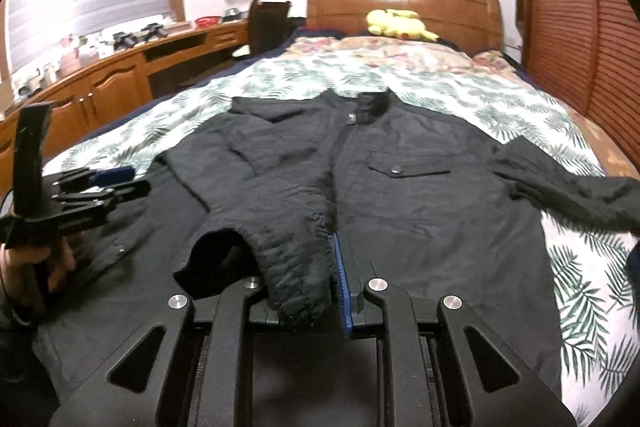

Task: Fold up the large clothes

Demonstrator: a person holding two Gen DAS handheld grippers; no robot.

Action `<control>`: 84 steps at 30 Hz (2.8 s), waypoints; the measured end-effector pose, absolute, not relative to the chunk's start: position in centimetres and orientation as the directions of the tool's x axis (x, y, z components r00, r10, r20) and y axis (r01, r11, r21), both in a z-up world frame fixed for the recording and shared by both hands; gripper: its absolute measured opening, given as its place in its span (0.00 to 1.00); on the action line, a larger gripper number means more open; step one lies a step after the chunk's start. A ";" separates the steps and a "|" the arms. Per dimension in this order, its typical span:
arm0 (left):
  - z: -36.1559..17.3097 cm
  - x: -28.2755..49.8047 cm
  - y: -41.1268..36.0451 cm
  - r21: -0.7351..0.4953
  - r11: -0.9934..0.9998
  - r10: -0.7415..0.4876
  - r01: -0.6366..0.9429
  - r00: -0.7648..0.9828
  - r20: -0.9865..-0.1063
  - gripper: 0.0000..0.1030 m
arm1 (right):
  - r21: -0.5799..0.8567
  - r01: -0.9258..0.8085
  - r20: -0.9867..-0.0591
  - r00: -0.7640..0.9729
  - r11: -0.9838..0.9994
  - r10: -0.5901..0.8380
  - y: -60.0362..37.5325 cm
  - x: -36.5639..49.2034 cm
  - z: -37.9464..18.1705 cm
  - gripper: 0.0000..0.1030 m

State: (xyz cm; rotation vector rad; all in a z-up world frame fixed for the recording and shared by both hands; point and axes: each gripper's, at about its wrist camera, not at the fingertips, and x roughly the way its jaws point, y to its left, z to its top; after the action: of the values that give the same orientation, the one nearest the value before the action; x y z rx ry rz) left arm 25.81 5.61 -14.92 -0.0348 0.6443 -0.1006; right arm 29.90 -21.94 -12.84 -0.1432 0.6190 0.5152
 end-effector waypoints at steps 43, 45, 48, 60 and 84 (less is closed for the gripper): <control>-14.1 26.8 3.1 0.006 0.990 -0.111 0.144 0.790 -0.602 0.45 | -0.089 -0.572 -0.744 0.583 0.816 0.328 -16.8 30.5 -13.9 0.63; -13.9 26.9 3.1 -0.007 0.988 -0.127 0.153 0.789 -0.602 0.45 | -0.095 -0.569 -0.753 0.578 0.817 0.315 -16.7 30.6 -14.3 0.63; -13.5 27.0 3.0 -0.019 0.987 -0.141 0.162 0.788 -0.599 0.45 | -0.105 -0.560 -0.773 0.566 0.822 0.287 -16.5 31.1 -15.1 0.63; -11.8 26.4 1.3 -0.091 0.971 -0.233 0.220 0.790 -0.567 0.45 | -0.284 -0.547 -0.765 0.625 0.788 0.157 -17.8 32.3 -13.8 0.09; -12.1 26.5 -1.7 -0.109 0.956 -0.286 0.274 0.768 -0.573 0.45 | -0.250 -0.394 -0.782 0.621 0.884 0.056 -25.0 38.1 -13.4 0.50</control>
State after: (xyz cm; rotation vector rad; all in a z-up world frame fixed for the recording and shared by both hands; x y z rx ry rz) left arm 26.49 -1.73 -12.09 -0.0194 0.6246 -0.3037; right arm 38.14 -24.95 -13.36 -0.4243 0.8678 0.2677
